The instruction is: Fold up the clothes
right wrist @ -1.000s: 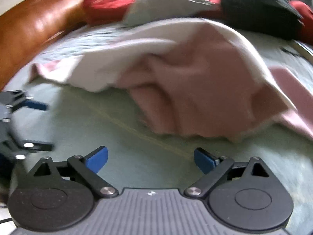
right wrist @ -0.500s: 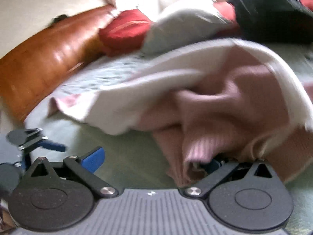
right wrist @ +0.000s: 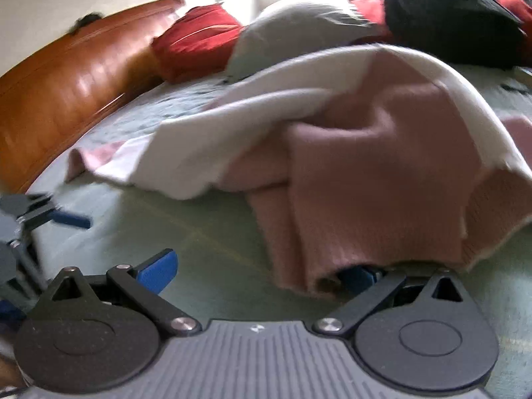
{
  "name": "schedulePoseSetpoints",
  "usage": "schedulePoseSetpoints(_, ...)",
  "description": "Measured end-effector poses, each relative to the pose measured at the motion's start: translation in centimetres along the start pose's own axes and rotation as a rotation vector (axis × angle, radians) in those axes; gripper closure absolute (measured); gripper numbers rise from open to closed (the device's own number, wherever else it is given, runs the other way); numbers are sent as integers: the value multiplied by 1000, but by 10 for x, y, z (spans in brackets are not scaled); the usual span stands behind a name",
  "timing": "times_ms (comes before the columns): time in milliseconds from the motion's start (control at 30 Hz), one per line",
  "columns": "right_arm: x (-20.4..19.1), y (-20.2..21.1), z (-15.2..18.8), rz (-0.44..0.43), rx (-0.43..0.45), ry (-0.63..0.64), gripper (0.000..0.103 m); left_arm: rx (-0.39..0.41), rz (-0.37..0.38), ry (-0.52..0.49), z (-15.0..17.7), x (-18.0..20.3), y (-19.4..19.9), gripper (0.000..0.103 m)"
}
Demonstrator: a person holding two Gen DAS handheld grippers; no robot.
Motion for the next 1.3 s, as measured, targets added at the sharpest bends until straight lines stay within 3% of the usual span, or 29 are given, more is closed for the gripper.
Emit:
schedulePoseSetpoints(133,-18,1,-16,-92,94,24,0,6,0,-3,-2,-1,0,1)
schedulePoseSetpoints(233,-23,-12,-21,-20,69,108,0,2,2,-3,-3,-2,-3,1)
schedulePoseSetpoints(267,-17,-20,-21,19,44,110,0,4,0,-5,-3,0,-2,1)
schedulePoseSetpoints(367,-6,-34,-21,14,42,41,0,11,-6,-9,-4,2,2,1)
schedulePoseSetpoints(533,-36,-16,-32,-149,126,57,0,12,-20,-16,-3,-1,6,1)
schedulePoseSetpoints(700,-82,-2,-41,-274,143,133,0,17,-40,-1,-1,-11,12,1)
schedulePoseSetpoints(933,-116,23,-40,-403,114,157,0,18,-60,14,5,-22,19,1)
schedulePoseSetpoints(1167,-115,30,-7,-284,8,188,0,32,-49,26,6,-20,25,1)
schedulePoseSetpoints(1300,-85,40,15,-132,-32,141,0,48,-18,8,1,-6,24,1)
Point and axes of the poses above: each gripper's, at about its wrist camera, not at the fingertips, and y roughly against the way its jaws point, x to its right, z to its underside, the point moved 8 cm from there along -y, roughly the way its jaws point, and after that the axes turned 11 degrees about -z, right-handed, at the moved point
